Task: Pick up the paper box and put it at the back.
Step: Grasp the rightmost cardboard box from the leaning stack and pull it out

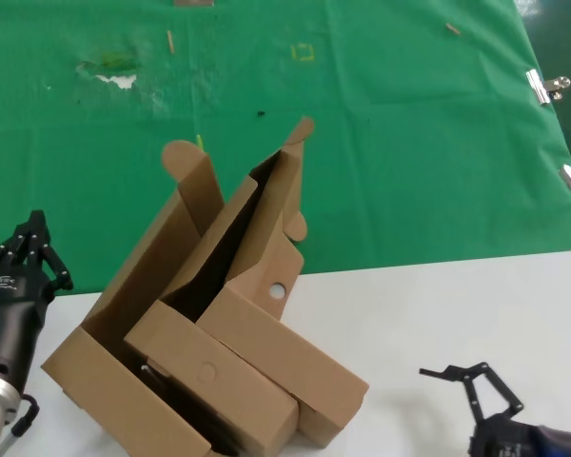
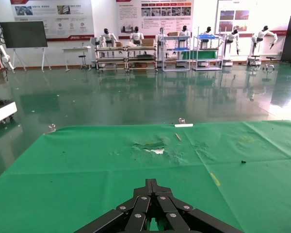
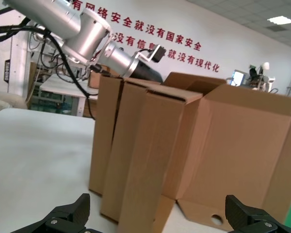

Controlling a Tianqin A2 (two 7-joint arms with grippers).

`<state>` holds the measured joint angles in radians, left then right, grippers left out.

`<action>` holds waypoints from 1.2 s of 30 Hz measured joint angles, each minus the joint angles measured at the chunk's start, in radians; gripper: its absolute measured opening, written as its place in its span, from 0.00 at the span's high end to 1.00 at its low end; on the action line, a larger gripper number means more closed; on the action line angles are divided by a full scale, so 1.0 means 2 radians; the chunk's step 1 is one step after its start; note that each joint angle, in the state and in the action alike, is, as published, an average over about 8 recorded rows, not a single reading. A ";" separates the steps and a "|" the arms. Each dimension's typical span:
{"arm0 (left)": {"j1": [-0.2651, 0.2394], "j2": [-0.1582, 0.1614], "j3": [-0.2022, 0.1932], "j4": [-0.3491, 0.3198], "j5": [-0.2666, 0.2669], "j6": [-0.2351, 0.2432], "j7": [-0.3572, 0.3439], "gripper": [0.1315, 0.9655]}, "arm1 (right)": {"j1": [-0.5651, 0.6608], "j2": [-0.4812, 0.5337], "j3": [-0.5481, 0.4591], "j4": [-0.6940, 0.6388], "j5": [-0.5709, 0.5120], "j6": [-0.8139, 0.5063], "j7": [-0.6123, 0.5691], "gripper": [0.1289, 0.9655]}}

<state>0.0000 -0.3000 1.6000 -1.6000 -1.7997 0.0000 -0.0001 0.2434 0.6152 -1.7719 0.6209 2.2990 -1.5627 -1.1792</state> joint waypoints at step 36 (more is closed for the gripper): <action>0.000 0.000 0.000 0.000 0.000 0.000 0.000 0.99 | -0.067 -0.070 0.064 0.129 -0.085 0.107 0.095 0.38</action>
<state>0.0000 -0.3000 1.6000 -1.6000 -1.7998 0.0000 -0.0002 0.1092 0.4750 -1.6447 0.8786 2.1292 -1.3483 -0.9890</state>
